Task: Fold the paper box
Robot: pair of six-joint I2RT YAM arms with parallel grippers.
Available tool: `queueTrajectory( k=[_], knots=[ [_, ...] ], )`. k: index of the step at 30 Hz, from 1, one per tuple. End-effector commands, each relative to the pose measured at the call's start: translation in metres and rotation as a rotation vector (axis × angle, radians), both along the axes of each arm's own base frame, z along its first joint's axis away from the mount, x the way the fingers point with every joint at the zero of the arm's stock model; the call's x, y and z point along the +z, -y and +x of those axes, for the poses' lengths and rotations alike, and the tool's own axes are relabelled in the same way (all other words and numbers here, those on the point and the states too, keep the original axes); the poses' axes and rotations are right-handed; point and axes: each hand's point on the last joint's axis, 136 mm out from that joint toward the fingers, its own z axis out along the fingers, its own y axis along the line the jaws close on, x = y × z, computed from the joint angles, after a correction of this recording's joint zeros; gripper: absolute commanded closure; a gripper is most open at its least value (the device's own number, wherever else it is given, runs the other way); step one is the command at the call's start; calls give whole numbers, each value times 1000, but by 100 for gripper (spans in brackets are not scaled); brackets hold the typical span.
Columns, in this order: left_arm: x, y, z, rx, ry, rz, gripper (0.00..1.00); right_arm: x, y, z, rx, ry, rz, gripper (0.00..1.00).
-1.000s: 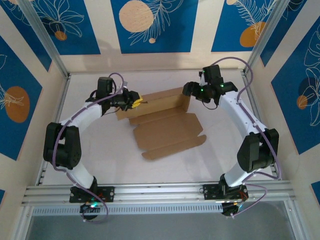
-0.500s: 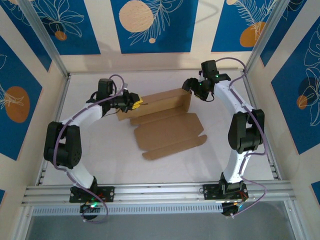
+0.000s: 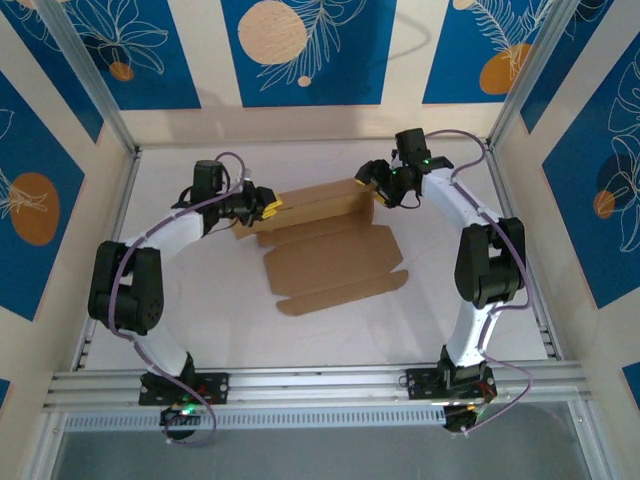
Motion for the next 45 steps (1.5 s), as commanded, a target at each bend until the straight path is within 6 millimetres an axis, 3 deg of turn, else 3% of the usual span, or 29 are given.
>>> queueTrajectory(
  k=[1, 5, 10, 13, 18, 22, 27, 32, 38, 45],
  knots=[
    [3, 7, -3, -33, 18, -27, 85, -18, -11, -24, 34, -82, 0, 36],
    [4, 4, 3, -13, 17, -40, 76, -24, 0, -25, 37, -77, -69, 39],
    [5, -2, 19, 43, 19, -135, 74, -24, 11, -20, 41, -66, -108, 41],
    [6, -4, 22, 56, 21, -164, 64, -23, 16, -16, 51, -58, -129, 42],
    [-1, -39, 13, 127, 27, -16, 50, -17, 19, -11, 55, -42, -154, 42],
    [0, -60, -7, 135, 53, 171, 43, -13, 18, -8, 54, -30, -160, 42],
    [-13, -85, -34, 185, 53, 349, 48, -14, 19, -7, 53, -30, -175, 42],
    [-56, -93, -45, 211, -27, 434, 68, -16, 18, -9, 67, -25, -196, 42],
    [-84, -85, -39, 213, -37, 563, 70, -15, 15, -10, 77, -18, -198, 42],
    [-105, -87, -22, 300, -13, 674, 62, -16, 15, -9, 81, -10, -215, 42]
  ],
)
